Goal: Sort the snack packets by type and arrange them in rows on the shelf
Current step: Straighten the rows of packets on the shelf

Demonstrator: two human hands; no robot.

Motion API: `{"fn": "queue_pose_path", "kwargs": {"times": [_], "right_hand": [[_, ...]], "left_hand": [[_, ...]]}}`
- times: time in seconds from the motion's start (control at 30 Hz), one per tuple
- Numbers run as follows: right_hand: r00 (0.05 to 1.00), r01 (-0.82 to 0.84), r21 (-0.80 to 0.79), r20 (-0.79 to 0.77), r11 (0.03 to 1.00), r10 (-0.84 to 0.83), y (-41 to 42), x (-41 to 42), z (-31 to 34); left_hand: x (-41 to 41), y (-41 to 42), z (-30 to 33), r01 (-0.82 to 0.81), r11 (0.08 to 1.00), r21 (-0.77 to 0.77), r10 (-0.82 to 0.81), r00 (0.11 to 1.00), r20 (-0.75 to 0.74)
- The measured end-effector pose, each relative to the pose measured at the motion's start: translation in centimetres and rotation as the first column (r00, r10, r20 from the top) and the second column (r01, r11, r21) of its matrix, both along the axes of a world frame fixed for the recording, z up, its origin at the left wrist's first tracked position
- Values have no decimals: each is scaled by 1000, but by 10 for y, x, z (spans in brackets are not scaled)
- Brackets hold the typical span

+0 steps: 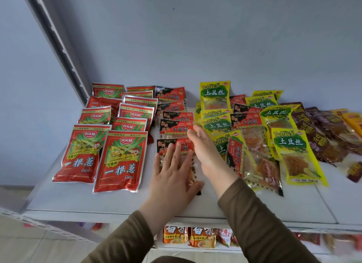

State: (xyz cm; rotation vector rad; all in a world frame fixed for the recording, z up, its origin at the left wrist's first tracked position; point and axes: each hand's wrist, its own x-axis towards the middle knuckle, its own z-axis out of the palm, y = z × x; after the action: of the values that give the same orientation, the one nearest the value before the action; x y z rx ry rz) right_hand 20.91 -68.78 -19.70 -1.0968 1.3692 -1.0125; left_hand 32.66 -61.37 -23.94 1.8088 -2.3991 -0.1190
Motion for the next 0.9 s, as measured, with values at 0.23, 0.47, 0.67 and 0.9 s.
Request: {"fn": "queue_pose_path", "kwargs": {"times": [0.23, 0.47, 0.67, 0.9], "right_hand": [[992, -41, 42, 119, 998, 36, 9, 12, -8], [992, 25, 2, 120, 1000, -25, 7, 10, -14], [993, 88, -20, 86, 996, -86, -11, 23, -12], [996, 68, -22, 60, 997, -67, -42, 30, 0]], "left_hand": [[26, -2, -4, 12, 999, 36, -15, 997, 82], [37, -1, 1, 75, 997, -2, -75, 997, 19], [31, 7, -5, 30, 999, 19, -31, 999, 35], [37, 1, -7, 55, 998, 41, -57, 998, 41]]}}
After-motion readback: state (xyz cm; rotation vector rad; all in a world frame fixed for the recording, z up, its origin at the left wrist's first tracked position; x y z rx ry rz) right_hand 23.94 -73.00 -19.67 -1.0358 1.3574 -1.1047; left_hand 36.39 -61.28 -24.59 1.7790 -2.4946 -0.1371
